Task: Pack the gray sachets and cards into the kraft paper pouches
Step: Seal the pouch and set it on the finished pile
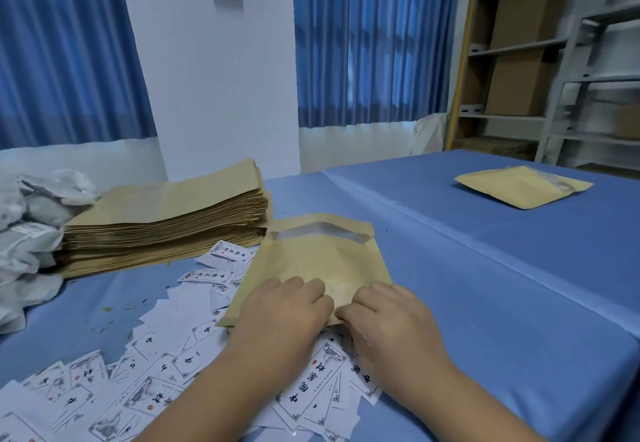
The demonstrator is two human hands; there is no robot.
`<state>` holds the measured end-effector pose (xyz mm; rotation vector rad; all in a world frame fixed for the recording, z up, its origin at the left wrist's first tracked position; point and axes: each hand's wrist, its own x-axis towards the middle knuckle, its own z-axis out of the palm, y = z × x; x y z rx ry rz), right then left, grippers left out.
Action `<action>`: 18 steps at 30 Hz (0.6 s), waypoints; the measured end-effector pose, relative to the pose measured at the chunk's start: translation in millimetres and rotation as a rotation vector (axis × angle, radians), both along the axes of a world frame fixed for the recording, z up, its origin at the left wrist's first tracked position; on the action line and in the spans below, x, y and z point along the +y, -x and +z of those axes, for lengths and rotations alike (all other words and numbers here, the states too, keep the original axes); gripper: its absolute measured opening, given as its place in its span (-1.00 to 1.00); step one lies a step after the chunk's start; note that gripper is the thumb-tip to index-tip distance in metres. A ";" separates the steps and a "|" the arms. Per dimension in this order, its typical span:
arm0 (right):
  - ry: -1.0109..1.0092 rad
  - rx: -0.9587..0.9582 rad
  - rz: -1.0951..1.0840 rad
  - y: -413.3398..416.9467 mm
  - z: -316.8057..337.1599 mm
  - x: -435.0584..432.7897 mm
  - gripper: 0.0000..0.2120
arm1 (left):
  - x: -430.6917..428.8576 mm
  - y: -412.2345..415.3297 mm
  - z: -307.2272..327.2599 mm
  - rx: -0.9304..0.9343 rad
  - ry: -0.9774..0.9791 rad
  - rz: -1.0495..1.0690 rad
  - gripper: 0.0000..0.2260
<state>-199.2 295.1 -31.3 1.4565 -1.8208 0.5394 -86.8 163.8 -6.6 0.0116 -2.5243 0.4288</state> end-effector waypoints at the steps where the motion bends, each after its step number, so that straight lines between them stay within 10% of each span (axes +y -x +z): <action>1: 0.001 0.002 0.002 0.1 -0.5 0.0 -0.88 | 0.7 1.1 0.3 0.001 -0.008 -0.003 -0.67; 12: -0.006 -0.031 0.129 -3.3 -1.0 2.4 -0.96 | 3.3 1.3 -3.6 0.087 -0.150 -0.061 -0.68; 18: 0.343 -0.761 0.139 7.9 6.6 13.1 -0.76 | -11.3 -10.8 -6.5 0.234 -0.473 0.001 -0.88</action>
